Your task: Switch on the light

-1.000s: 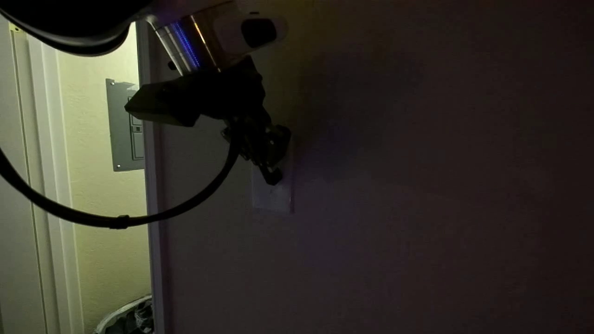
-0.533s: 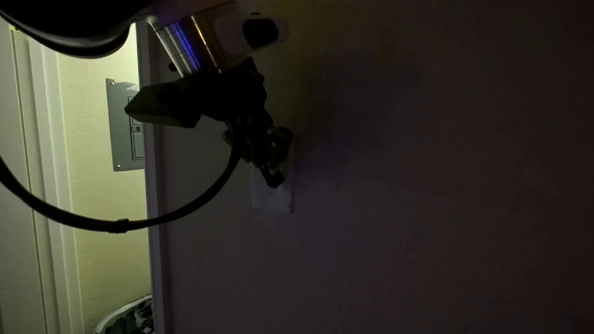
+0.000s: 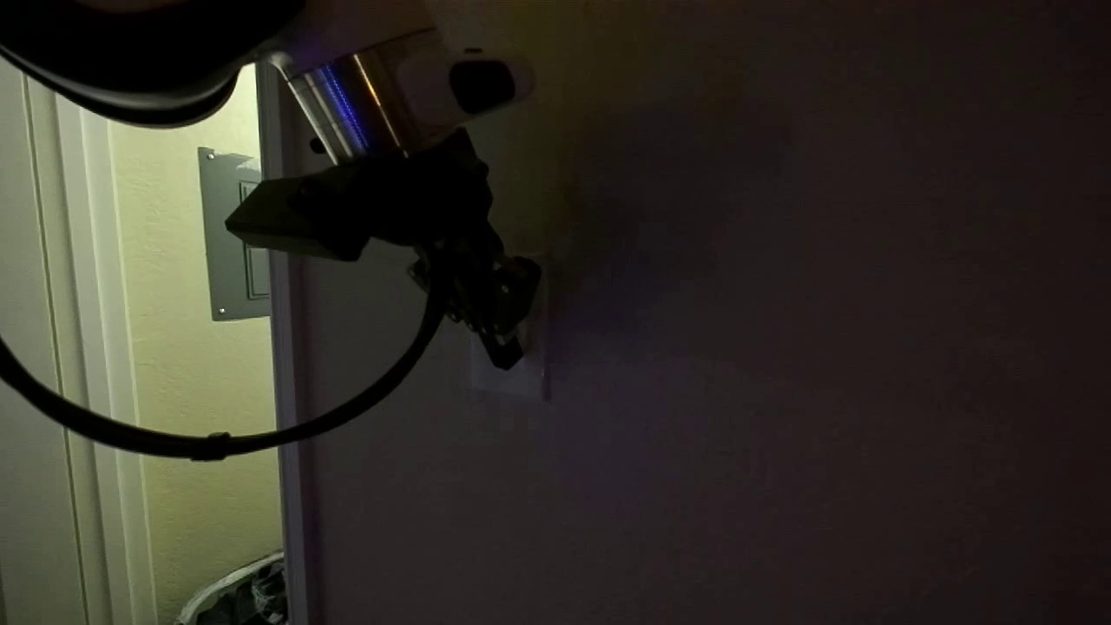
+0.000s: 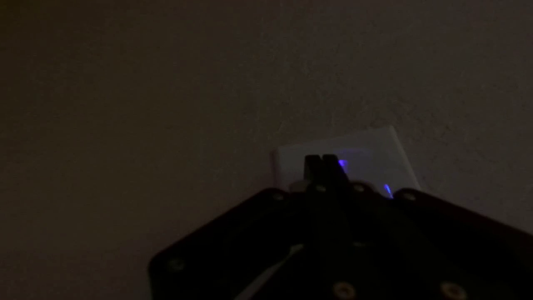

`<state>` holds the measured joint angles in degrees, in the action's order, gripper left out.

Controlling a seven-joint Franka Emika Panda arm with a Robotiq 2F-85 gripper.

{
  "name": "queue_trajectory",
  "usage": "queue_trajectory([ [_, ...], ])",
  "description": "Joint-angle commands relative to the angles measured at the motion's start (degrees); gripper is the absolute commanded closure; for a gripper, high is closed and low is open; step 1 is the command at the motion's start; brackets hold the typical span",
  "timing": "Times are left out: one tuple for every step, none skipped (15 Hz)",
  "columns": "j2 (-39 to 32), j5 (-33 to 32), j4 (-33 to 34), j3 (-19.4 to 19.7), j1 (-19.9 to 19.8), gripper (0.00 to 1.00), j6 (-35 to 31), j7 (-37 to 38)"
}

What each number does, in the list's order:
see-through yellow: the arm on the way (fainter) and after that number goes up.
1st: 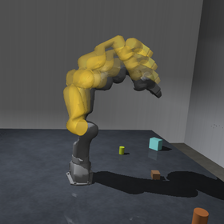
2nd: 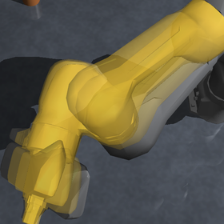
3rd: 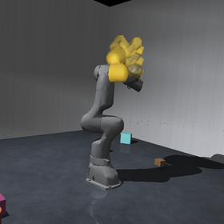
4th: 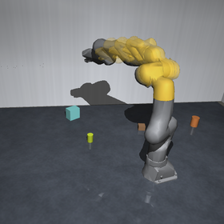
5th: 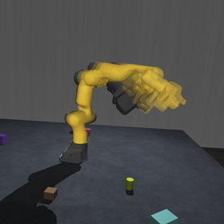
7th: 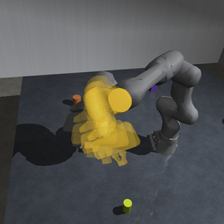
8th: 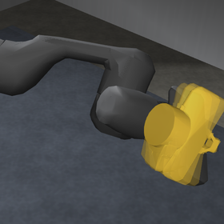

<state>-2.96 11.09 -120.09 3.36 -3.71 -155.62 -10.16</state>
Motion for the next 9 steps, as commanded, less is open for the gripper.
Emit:
queue_trajectory([
  [0.2, 0.1, -0.1, -0.6, 0.0, 0.95, 0.4, 0.0],
  [0.2, 0.1, -0.1, -0.7, 0.0, 0.95, 0.4, 0.0],
  [0.2, 0.1, 0.0, -0.8, 0.0, 0.95, 0.4, 0.0],
  [0.2, 0.1, 0.0, -0.8, 0.0, 0.95, 0.4, 0.2],
  [0.3, -0.1, -0.1, -0.8, -0.1, 0.95, 0.1, 0.3],
  [0.3, -0.2, -0.1, -0.7, -0.1, 0.94, 0.0, 0.4],
  [0.4, -0.3, -0.1, -0.7, -0.1, 0.95, 0.0, 0.6],
  [0.6, -0.3, -0.1, -0.7, -0.1, 0.95, -0.2, 0.6],
  [0.8, -0.4, -0.1, -0.7, -0.1, 0.95, -0.3, 0.7],
])
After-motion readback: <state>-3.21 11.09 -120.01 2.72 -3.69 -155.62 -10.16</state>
